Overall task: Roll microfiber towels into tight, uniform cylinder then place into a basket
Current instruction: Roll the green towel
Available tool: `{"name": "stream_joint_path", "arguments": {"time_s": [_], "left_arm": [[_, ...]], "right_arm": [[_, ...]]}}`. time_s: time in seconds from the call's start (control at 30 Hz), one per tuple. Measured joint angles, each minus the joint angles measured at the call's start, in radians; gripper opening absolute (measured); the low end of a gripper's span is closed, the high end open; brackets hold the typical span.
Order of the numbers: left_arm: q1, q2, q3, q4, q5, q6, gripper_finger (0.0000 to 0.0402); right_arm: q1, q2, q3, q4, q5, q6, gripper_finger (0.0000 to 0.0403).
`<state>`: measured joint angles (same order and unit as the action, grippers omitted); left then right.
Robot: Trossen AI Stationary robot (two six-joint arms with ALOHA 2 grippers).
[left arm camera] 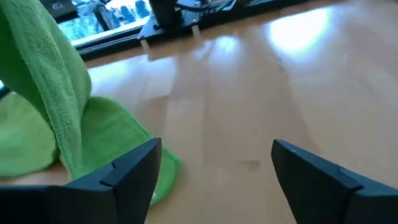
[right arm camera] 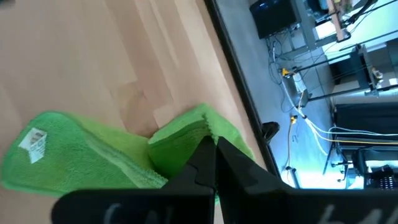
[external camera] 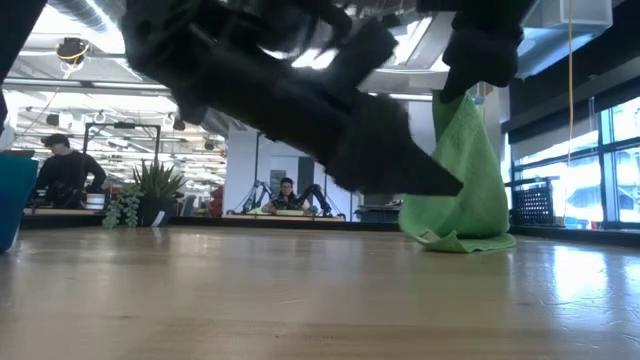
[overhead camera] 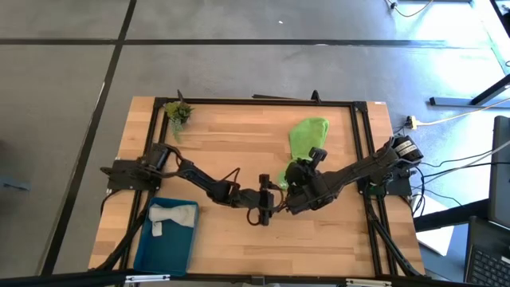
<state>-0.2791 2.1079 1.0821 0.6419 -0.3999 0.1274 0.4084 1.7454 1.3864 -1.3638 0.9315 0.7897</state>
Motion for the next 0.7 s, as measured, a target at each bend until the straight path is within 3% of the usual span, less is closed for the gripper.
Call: {"name": "stream_joint_path", "arguments": {"time_s": [0.23, 0.43, 0.7], "left_arm": [[0.031, 0.084, 0.118, -0.038, -0.003, 0.066, 0.029], [0.07, 0.086, 0.147, -0.165, -0.005, 0.009, 0.029], [0.114, 0.086, 0.148, -0.201, 0.039, -0.028, 0.029]], "right_arm": [[0.001, 0.0, 0.0, 0.0, 0.01, -0.005, 0.0001], [0.001, 0.0, 0.001, -0.002, 0.01, -0.009, 0.0002], [0.0, 0.0, 0.001, -0.002, 0.011, -0.009, 0.0002]]}}
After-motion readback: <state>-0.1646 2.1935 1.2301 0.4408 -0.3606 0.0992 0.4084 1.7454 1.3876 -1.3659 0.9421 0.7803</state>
